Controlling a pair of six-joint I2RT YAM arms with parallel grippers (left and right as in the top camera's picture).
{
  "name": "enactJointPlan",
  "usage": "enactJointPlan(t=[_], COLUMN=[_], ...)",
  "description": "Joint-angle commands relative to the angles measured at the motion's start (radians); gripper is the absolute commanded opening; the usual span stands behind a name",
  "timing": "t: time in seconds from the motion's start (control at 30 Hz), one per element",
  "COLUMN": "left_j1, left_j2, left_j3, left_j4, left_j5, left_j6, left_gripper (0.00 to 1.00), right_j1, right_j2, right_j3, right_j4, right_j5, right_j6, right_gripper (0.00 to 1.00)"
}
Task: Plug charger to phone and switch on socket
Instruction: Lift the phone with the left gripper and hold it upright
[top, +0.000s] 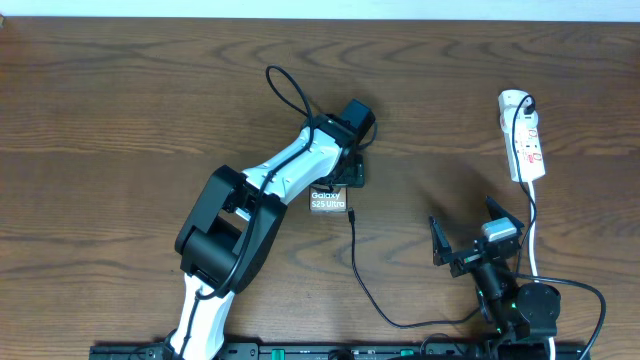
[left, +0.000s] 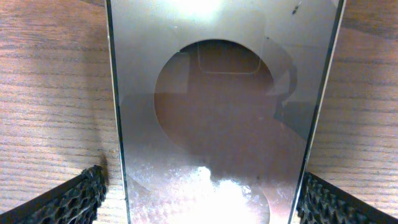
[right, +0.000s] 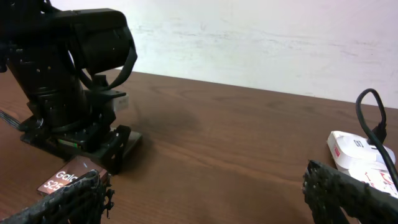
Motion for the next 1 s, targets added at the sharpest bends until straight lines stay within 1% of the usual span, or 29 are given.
enactJointPlan(t=[0.0,0.97], left_j1=[-0.001,-0.001], left_j2=[0.07,0.07], left_j3=[-0.049,-0.059], left_j4=[-0.003,-0.003], left_j5=[-0.061,-0.061], left_j6=[0.013,0.013], left_gripper=[0.98,0.98], right_j1=[-0.002,-0.002], right_j2=[-0.002,-0.002], right_j3=[-0.002,-0.002], right_j4=[-0.004,-0.004], right_j5=[0.001,0.001], right_j6=[0.013,0.013], right_gripper=[0.99,0.99])
